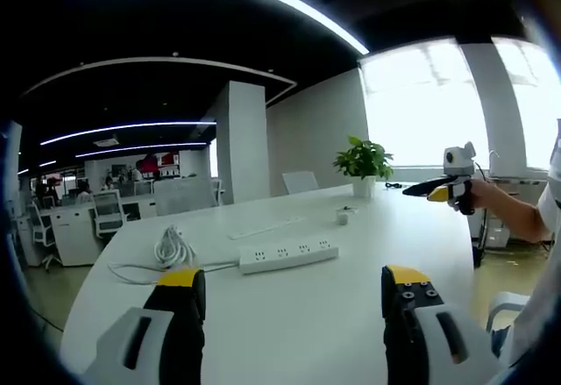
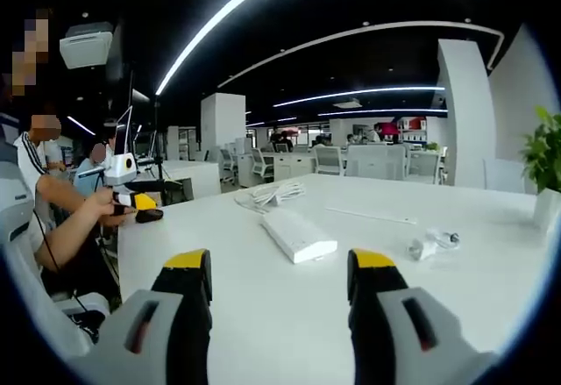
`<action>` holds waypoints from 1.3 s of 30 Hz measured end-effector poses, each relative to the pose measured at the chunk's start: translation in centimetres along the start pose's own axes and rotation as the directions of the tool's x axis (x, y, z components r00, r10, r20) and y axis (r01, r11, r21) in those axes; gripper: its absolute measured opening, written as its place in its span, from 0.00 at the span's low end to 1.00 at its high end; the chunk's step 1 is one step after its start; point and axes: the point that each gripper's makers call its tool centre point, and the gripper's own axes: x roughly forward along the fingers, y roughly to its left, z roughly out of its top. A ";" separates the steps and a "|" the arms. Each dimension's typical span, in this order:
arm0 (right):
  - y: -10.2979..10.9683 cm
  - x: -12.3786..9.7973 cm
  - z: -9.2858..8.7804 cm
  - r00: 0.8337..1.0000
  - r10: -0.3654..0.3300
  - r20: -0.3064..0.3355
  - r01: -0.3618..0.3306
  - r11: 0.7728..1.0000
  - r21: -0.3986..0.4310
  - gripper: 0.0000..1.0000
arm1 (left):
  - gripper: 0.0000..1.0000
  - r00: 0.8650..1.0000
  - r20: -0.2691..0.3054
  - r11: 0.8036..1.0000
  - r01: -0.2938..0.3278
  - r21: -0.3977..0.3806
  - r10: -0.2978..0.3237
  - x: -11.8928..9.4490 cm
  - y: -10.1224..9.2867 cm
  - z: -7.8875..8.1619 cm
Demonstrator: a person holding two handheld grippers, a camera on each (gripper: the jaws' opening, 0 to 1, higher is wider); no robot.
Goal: Straighten the power strip on the desk, plug the charger into it
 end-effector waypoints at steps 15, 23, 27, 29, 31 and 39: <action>-0.1 1.8 -0.4 1.000 0.011 0.011 -0.012 1.000 0.023 0.62 | 0.84 1.000 -0.011 1.000 0.011 -0.010 -0.011 1.0 0.2 -0.7; -0.6 2.9 -0.5 1.000 0.005 0.005 -0.005 1.000 0.008 0.62 | 0.84 0.999 -0.025 0.999 0.023 -0.022 -0.024 2.1 0.6 -1.4; -0.7 3.6 -0.6 1.000 0.009 0.001 -0.009 1.000 0.002 0.62 | 0.84 0.999 -0.033 0.999 0.026 -0.023 -0.027 2.9 0.8 -1.7; -0.8 4.0 -0.7 1.000 0.014 0.000 -0.014 1.000 0.002 0.62 | 0.84 0.999 -0.034 0.999 0.031 -0.032 -0.032 3.4 0.8 -1.9; -0.9 4.5 -0.9 1.000 0.019 -0.007 -0.019 1.000 0.001 0.62 | 0.84 0.998 -0.044 0.999 0.036 -0.033 -0.037 3.9 0.8 -2.2; -1.2 5.8 -1.8 0.999 0.024 -0.025 -0.024 1.000 -0.007 0.62 | 0.84 0.996 -0.066 0.997 0.058 -0.044 -0.061 5.4 0.8 -2.9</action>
